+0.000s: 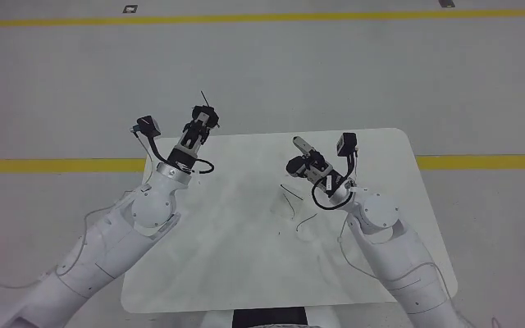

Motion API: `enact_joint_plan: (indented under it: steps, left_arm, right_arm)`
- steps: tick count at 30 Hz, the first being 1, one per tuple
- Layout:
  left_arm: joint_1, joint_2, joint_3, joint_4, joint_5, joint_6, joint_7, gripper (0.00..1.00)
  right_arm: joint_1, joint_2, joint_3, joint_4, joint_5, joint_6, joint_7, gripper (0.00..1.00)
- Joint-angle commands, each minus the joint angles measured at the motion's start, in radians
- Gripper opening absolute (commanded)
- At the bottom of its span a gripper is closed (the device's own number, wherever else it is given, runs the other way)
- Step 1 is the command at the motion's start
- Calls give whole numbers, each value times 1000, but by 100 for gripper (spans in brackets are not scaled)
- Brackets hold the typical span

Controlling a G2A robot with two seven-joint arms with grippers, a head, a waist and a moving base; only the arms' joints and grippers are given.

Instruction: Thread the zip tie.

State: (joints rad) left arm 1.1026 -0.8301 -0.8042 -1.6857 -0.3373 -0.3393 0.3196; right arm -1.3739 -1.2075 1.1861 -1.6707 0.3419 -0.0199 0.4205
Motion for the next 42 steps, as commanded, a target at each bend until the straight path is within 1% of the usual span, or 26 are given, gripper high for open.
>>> enact_joint_plan:
  steps: [1,2,3,4,6,7,11,16,23,26,35,37,39,42]
  left_arm:
    - [12,-3,-1,-3,-15,3,-11,0]
    - [22,-5,-1,-5,-23,2,-16,0]
    - [37,-10,-2,-11,-53,-1,-8,0]
    - [46,-13,-2,-16,-77,-1,-4,0]
    - [59,-22,5,-13,-84,-1,-13,0]
    - [62,-26,7,-10,-86,-1,-5,0]
    - [65,-52,19,9,-84,-1,34,0]
    - [68,-89,38,28,-86,-1,46,0]
    - [71,-137,55,44,-78,-1,31,0]
    - [71,-155,58,57,-59,-1,26,0]
    - [70,-156,57,59,-53,-1,26,0]
    - [70,-156,57,59,-53,-1,26,0]
    - [70,-156,57,59,-53,-1,26,0]
    - [70,-156,57,59,-53,-1,26,0]
  right_arm:
    - [0,0,0,0,0,0,0,100]
    - [0,0,0,0,0,0,0,100]
    - [0,0,0,0,0,0,0,100]
    - [-1,0,0,0,1,-1,-2,100]
    - [-6,-3,-11,-7,12,-15,-3,100]
    - [-5,-5,-18,-8,13,-19,0,100]
    - [6,-13,-58,-4,21,-35,7,100]
    - [37,-29,-117,14,49,-56,12,100]
    - [91,-51,-177,55,68,-86,-3,100]
    - [112,-59,-197,69,87,-100,13,100]
    - [114,-59,-197,71,79,-100,12,100]
    - [103,-63,-198,67,117,-113,4,100]
    - [109,-67,-204,73,118,-122,1,100]
    - [126,-76,-214,88,150,-140,-11,100]
